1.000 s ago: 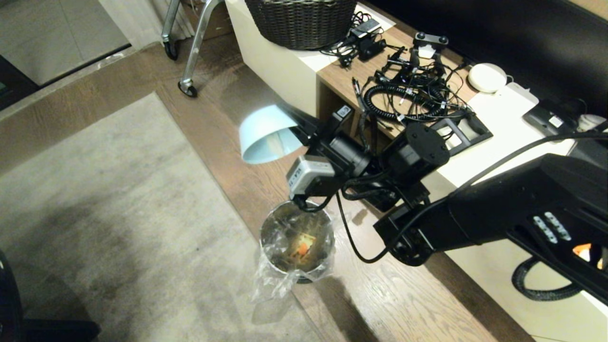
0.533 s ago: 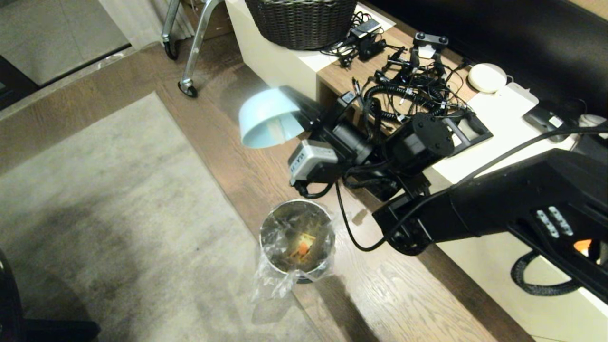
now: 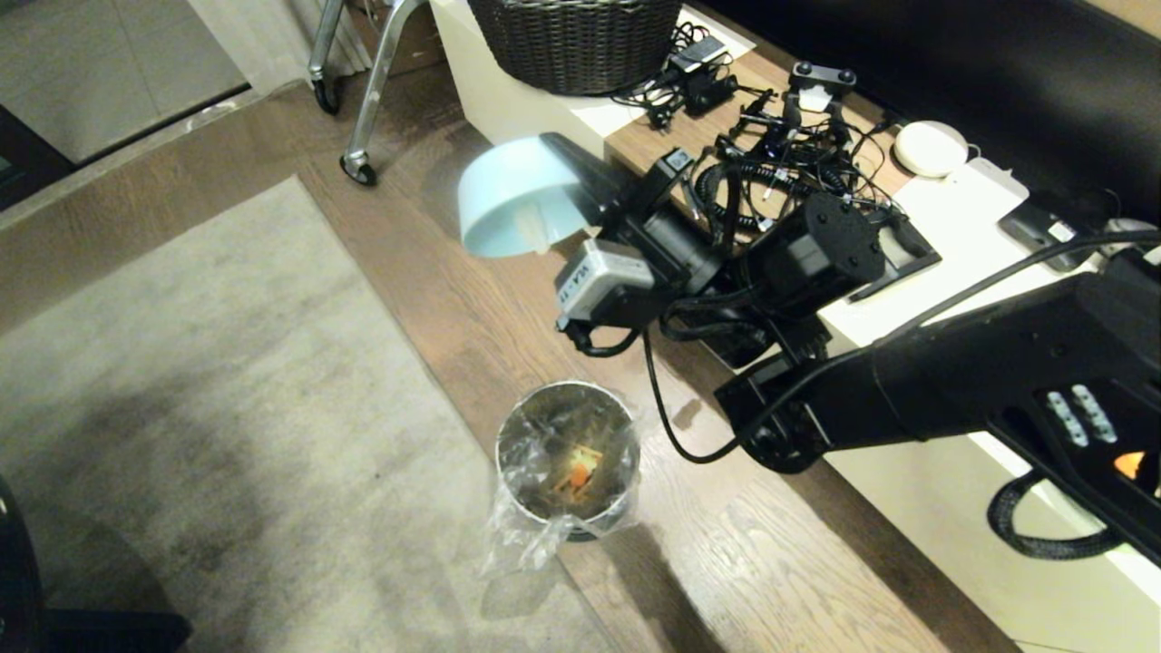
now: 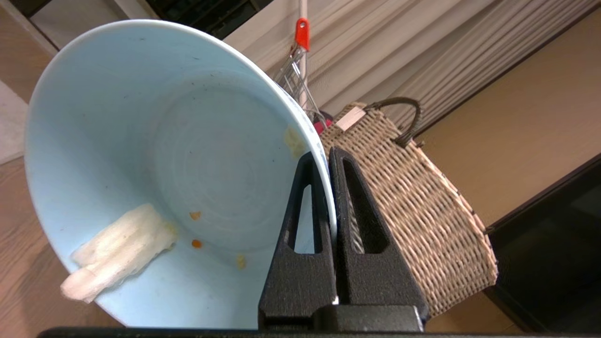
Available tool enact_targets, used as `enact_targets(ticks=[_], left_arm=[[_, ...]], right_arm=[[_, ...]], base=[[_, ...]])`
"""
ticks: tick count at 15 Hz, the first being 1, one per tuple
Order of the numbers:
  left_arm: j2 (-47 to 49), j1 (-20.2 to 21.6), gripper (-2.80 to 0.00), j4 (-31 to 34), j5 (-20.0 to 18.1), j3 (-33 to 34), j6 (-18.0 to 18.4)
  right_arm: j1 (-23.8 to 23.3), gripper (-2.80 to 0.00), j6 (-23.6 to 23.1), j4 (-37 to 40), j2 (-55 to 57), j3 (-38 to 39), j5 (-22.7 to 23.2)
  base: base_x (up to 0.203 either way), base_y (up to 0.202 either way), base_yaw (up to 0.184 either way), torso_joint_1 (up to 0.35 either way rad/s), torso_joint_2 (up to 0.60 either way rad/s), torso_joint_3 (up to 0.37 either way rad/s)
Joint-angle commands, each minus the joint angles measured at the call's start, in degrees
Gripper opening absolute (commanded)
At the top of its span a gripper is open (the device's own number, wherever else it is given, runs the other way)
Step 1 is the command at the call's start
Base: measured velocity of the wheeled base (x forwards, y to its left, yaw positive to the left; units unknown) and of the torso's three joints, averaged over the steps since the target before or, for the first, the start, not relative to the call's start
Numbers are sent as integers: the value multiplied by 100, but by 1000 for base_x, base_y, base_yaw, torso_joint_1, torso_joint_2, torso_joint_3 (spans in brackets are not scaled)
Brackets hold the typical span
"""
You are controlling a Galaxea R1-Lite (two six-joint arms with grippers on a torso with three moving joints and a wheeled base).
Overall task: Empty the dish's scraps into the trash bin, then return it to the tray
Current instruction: Pour the leftover food from the bowl into the trash can
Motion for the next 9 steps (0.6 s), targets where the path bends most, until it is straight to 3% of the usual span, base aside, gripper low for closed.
enact_targets(ticks=[1,7,9], left_arm=[[-2,0,-280,-2,2,0,-5],[-2,0,-280,-2,2,0,-5],[-2,0,-280,-2,2,0,-5]], right_arm=[[8,-280,4,-274,-48,-188,-9],[42,-280,24,-274,-84,-415,-18],[31,-280,20,-274,-51,-122,-19]], base=[[0,0,0,0,0,0],[0,0,0,0,0,0],[0,0,0,0,0,0]])
